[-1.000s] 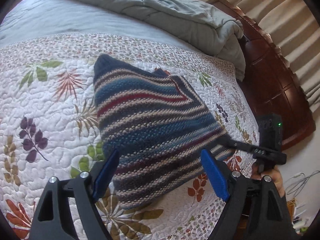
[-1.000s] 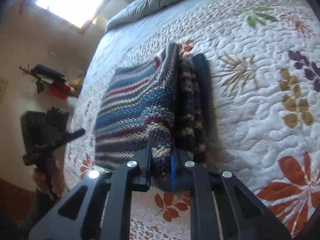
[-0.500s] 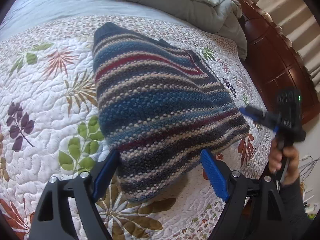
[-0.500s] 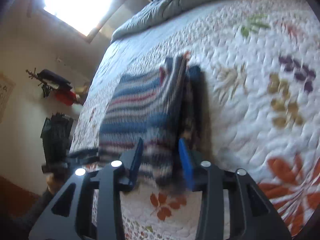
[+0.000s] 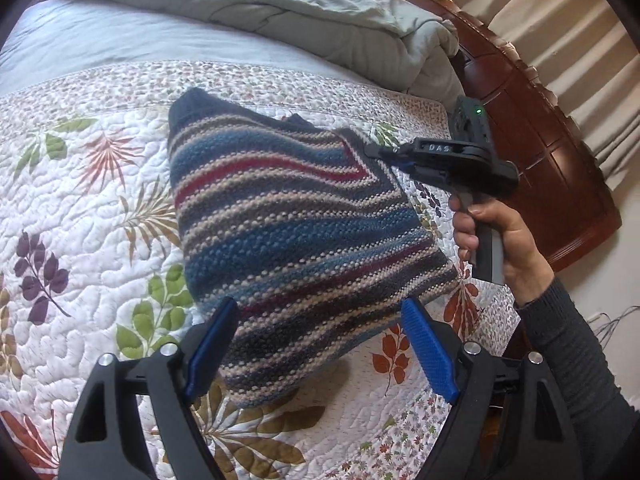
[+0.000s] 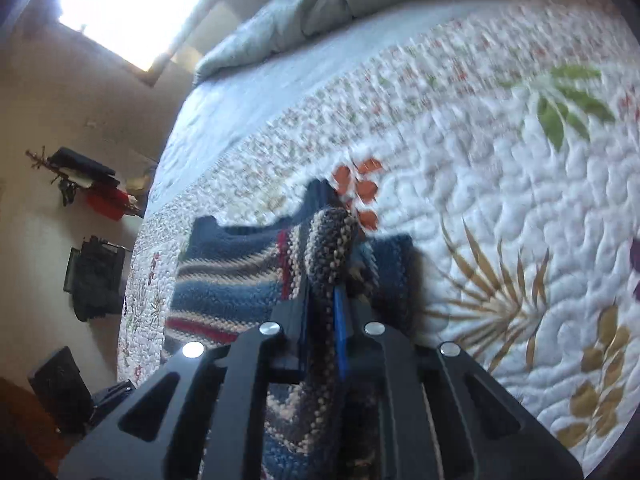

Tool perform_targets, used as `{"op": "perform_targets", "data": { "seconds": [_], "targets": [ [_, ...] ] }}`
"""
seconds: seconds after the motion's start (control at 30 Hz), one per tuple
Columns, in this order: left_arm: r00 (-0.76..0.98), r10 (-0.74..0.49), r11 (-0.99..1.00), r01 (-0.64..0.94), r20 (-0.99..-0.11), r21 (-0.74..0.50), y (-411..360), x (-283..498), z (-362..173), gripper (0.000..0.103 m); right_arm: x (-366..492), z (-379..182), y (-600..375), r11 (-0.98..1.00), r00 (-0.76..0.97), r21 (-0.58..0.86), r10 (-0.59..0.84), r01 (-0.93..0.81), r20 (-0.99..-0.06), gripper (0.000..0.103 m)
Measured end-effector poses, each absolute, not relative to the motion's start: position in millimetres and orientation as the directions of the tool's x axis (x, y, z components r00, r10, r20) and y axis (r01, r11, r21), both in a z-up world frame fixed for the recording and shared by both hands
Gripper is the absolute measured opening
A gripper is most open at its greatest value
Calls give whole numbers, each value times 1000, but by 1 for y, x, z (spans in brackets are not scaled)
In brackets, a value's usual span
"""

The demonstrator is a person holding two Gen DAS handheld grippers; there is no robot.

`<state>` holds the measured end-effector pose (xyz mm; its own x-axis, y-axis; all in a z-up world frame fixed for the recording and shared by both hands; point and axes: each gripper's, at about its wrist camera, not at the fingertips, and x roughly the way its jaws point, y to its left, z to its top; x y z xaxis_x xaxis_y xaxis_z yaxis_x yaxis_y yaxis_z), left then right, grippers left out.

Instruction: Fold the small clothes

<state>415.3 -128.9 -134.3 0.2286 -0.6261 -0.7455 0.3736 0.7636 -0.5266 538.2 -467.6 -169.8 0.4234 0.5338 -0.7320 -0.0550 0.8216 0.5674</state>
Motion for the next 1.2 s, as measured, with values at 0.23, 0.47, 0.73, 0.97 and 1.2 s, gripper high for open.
{"op": "perform_targets", "data": {
  "seconds": [0.23,0.47,0.73,0.97,1.2],
  "targets": [
    [218,-616,773,353,-757,-527,-137,423,-149,84,548,-178,-480,834,496,551,489,-24,-718,9],
    [181,-622,775,284,-762,-565,-130,430,-166,84,547,-213,-504,761,422,644,561,76,-712,39],
    [213,-655,751,289,-725,-594,-111,419,-148,85,452,-174,-521,706,352,707,653,40,-671,64],
    [202,-629,771,286,-751,-569,-103,407,-145,86,400,-190,-508,627,305,773,722,91,-621,39],
    [126,-480,876,127,-868,-465,-97,410,-186,89,391,-202,-499,692,309,714,659,108,-686,16]
  ]
}}
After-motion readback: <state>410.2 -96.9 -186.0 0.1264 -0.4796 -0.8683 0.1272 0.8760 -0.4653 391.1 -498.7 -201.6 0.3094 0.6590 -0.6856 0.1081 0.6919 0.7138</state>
